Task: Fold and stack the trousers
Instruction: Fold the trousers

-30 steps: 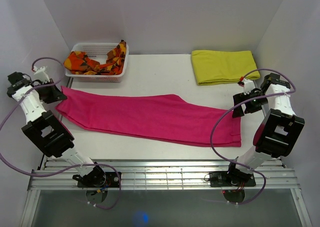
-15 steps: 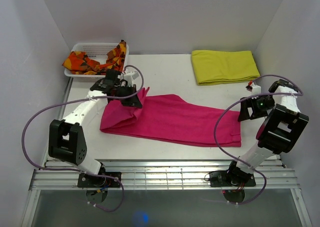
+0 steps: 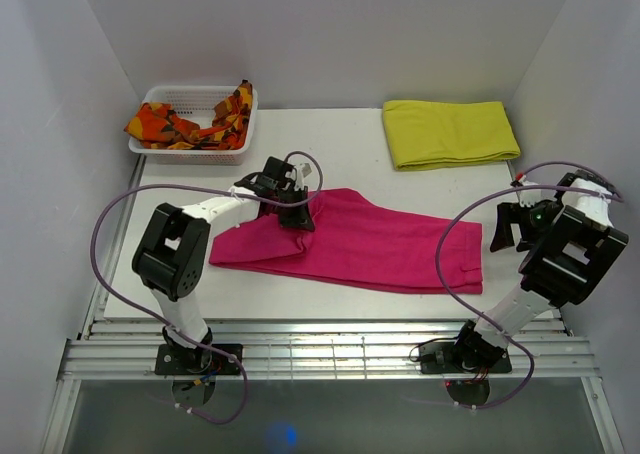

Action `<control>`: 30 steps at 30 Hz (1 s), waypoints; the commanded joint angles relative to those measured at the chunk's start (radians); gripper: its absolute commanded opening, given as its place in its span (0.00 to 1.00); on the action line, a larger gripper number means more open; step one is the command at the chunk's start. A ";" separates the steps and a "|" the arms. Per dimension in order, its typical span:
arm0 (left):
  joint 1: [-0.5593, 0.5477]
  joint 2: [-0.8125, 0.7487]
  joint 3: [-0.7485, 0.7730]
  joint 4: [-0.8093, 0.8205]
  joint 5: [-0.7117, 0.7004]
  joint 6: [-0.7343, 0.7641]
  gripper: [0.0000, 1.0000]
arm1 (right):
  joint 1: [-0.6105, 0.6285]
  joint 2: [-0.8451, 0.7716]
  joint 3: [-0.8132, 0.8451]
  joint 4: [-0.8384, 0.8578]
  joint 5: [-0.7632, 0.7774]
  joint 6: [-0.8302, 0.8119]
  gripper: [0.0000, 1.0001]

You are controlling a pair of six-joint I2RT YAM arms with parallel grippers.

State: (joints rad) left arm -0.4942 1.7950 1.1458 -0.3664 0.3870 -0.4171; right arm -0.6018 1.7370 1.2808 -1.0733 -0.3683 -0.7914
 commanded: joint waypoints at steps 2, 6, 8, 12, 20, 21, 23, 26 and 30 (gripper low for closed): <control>-0.064 -0.135 0.000 0.104 -0.040 -0.034 0.00 | -0.010 0.033 -0.012 -0.007 0.005 0.011 0.90; -0.115 -0.125 0.000 0.104 -0.060 -0.041 0.00 | -0.010 0.039 -0.052 0.007 -0.001 0.009 0.90; -0.122 -0.076 -0.003 0.113 -0.054 -0.057 0.00 | -0.010 0.039 -0.057 0.007 -0.004 0.009 0.90; -0.133 0.003 -0.012 0.136 -0.034 -0.084 0.00 | -0.010 0.036 -0.043 -0.002 0.000 0.003 0.90; -0.141 0.050 0.043 0.142 0.036 -0.071 0.72 | -0.010 0.032 -0.028 -0.030 -0.012 -0.003 0.90; -0.141 0.014 0.049 0.141 0.055 -0.049 0.81 | -0.010 0.029 -0.026 -0.033 -0.017 -0.005 0.90; -0.139 -0.041 0.068 0.120 0.073 -0.019 0.90 | -0.010 0.021 -0.018 -0.039 -0.035 -0.011 0.90; -0.107 -0.176 0.087 0.057 0.070 0.047 0.96 | -0.010 0.001 0.014 -0.077 -0.084 -0.035 0.90; 0.214 -0.279 0.072 -0.047 0.217 0.084 0.98 | 0.005 -0.037 0.093 -0.148 -0.194 -0.060 0.90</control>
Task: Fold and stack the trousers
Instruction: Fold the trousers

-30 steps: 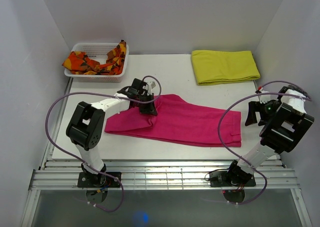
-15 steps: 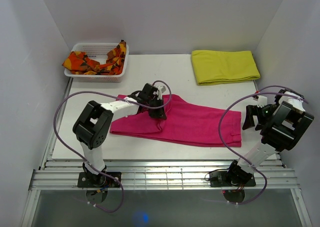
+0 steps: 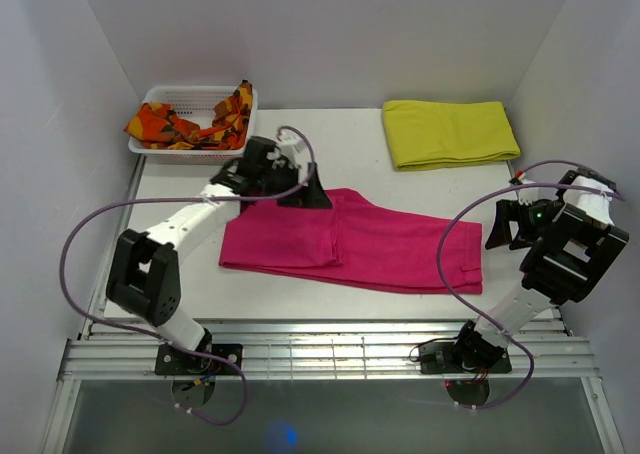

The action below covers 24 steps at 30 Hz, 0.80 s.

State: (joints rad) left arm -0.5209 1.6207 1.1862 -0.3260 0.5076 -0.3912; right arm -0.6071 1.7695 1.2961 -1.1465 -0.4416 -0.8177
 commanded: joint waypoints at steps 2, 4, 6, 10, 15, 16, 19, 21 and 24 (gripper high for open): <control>0.379 -0.108 0.033 -0.189 0.199 0.174 0.98 | 0.050 -0.090 0.124 -0.105 -0.181 -0.028 0.92; 0.586 -0.107 0.013 -0.252 0.258 0.314 0.98 | 0.108 -0.114 0.153 -0.113 -0.247 -0.003 0.96; 0.682 -0.085 0.009 -0.315 0.341 0.403 0.98 | 0.165 -0.128 0.155 -0.088 -0.285 0.035 1.00; 0.812 -0.015 -0.037 -0.387 0.355 0.543 0.95 | 0.338 -0.130 0.135 0.008 -0.373 0.155 0.86; 0.851 0.076 -0.118 -0.335 0.404 0.563 0.79 | 0.565 -0.096 0.091 0.158 -0.408 0.291 0.75; 0.851 0.090 -0.132 -0.314 0.416 0.558 0.78 | 0.605 -0.081 0.086 0.172 -0.407 0.304 0.73; 0.851 0.122 -0.186 -0.240 0.425 0.526 0.76 | 0.691 -0.058 0.078 0.252 -0.410 0.370 0.64; 0.852 0.130 -0.215 -0.205 0.421 0.506 0.77 | 0.760 -0.045 0.077 0.347 -0.407 0.428 0.63; 0.852 0.143 -0.232 -0.176 0.421 0.474 0.79 | 0.848 -0.001 0.065 0.435 -0.424 0.564 0.76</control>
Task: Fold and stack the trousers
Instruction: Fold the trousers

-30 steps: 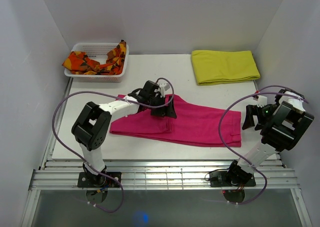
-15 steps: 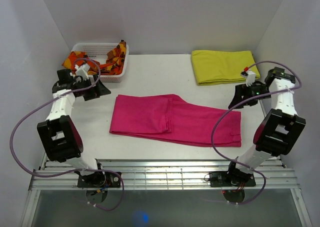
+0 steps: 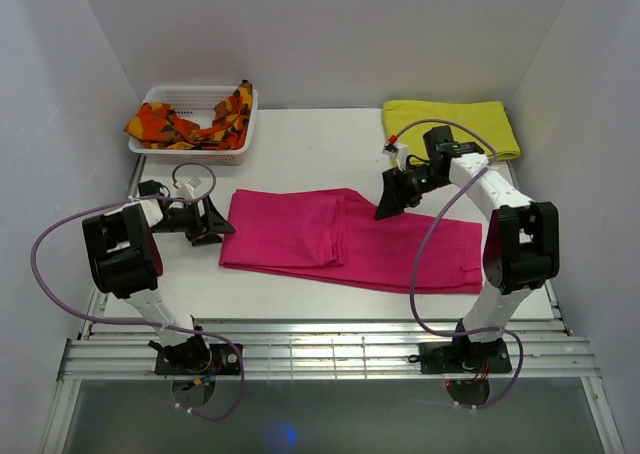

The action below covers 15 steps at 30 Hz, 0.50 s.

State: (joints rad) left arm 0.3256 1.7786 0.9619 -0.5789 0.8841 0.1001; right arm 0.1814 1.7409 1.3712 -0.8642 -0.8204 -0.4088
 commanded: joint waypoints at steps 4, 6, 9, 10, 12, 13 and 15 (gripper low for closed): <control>0.006 -0.008 -0.026 0.106 0.024 -0.048 0.81 | 0.189 0.107 -0.021 0.226 0.030 0.228 0.79; 0.006 -0.007 -0.032 0.108 0.023 -0.050 0.81 | 0.217 0.135 -0.017 0.229 0.033 0.257 0.83; 0.006 -0.016 -0.043 0.119 0.021 -0.059 0.81 | 0.259 0.183 -0.014 0.252 0.067 0.315 0.97; 0.006 -0.019 -0.051 0.125 0.021 -0.062 0.81 | 0.269 0.206 -0.015 0.258 0.072 0.329 0.98; 0.006 -0.025 -0.057 0.128 0.016 -0.068 0.81 | 0.279 0.227 -0.020 0.274 0.069 0.352 0.98; 0.006 -0.025 -0.060 0.132 0.013 -0.071 0.81 | 0.286 0.250 -0.021 0.277 0.061 0.358 0.99; 0.006 -0.025 -0.069 0.139 0.012 -0.076 0.79 | 0.296 0.272 -0.024 0.284 0.023 0.373 1.00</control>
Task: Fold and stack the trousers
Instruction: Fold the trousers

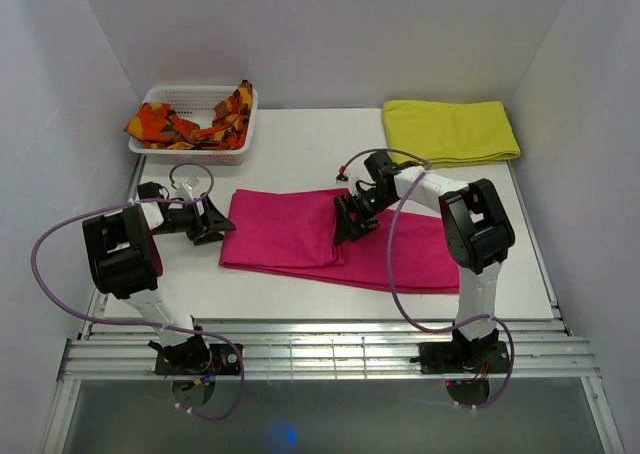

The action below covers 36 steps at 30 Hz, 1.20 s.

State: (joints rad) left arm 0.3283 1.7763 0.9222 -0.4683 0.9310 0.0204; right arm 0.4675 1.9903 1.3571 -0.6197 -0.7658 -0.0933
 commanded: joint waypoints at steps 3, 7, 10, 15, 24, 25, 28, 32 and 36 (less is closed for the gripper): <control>0.003 -0.025 -0.037 0.048 -0.037 -0.005 0.76 | 0.042 0.050 -0.012 0.041 -0.038 0.056 0.88; 0.003 -0.011 -0.032 0.056 -0.037 -0.010 0.75 | 0.059 0.085 0.008 0.037 -0.049 0.060 0.63; 0.003 -0.005 -0.033 0.060 -0.032 -0.040 0.74 | 0.059 0.088 0.020 0.023 -0.069 0.055 0.42; 0.003 0.002 -0.036 0.074 -0.026 -0.050 0.64 | 0.059 0.055 0.028 -0.028 -0.089 0.024 0.08; 0.003 0.018 -0.025 0.088 -0.020 -0.048 0.55 | 0.059 0.028 -0.110 -0.031 -0.105 -0.011 0.08; 0.003 0.028 -0.023 0.089 -0.015 -0.048 0.57 | 0.059 0.033 -0.113 -0.028 -0.109 -0.010 0.08; 0.003 0.041 -0.020 0.095 -0.017 -0.057 0.63 | 0.068 0.054 -0.110 -0.035 -0.112 -0.023 0.08; 0.002 0.061 -0.006 0.096 -0.004 -0.066 0.66 | 0.083 0.085 -0.067 -0.080 -0.099 -0.055 0.09; -0.011 0.071 -0.025 0.097 0.015 -0.071 0.69 | 0.100 0.067 -0.053 -0.101 -0.066 -0.078 0.36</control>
State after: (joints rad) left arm 0.3286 1.8259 0.9077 -0.3862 0.9810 -0.0689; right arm 0.5404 2.0659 1.2720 -0.6655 -0.8482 -0.1238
